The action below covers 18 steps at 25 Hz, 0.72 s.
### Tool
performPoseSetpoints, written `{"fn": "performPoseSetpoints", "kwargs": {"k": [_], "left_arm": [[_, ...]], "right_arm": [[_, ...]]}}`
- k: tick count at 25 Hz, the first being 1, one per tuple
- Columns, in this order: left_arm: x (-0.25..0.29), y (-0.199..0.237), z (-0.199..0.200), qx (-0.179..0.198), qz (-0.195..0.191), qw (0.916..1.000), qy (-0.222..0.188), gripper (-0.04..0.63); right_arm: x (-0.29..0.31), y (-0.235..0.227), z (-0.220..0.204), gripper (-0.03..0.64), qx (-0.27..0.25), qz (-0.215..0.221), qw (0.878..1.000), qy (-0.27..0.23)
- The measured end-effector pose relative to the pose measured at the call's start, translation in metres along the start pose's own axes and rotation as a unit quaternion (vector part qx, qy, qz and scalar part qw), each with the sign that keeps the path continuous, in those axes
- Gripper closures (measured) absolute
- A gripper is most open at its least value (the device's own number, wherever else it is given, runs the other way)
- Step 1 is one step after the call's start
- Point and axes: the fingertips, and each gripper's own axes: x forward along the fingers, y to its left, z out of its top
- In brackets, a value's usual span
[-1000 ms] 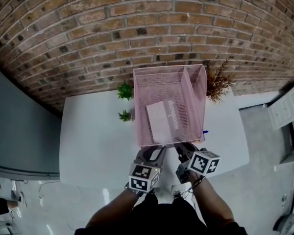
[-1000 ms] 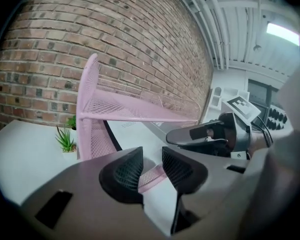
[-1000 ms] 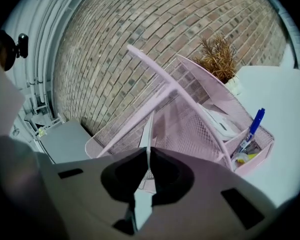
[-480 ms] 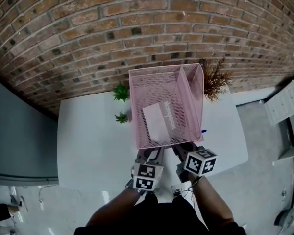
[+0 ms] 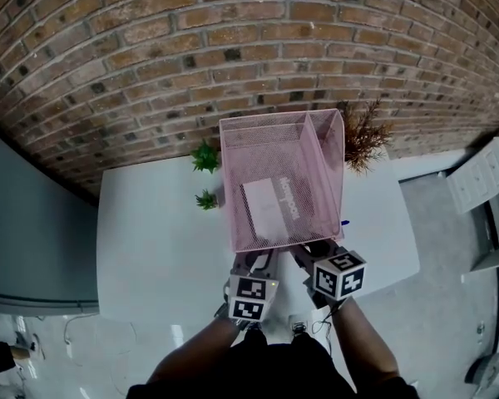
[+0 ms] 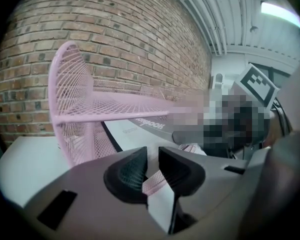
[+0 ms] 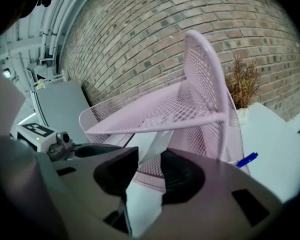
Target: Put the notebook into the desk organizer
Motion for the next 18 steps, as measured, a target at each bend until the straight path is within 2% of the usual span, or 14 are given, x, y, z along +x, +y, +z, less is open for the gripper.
{"fn": "performPoseSetpoints", "kwargs": {"k": [8, 18], "left_arm": [[0.000, 0.002, 0.000, -0.001, 0.002, 1.0000, -0.002, 0.522], [-0.003, 0.004, -0.003, -0.013, -0.020, 0.9997, -0.003, 0.522]], "right_arm": [[-0.024, -0.008, -0.005, 0.469, -0.008, -0.031, 0.999, -0.005], [-0.058, 0.007, 0.002, 0.471, -0.025, -0.062, 0.997, -0.042]]}}
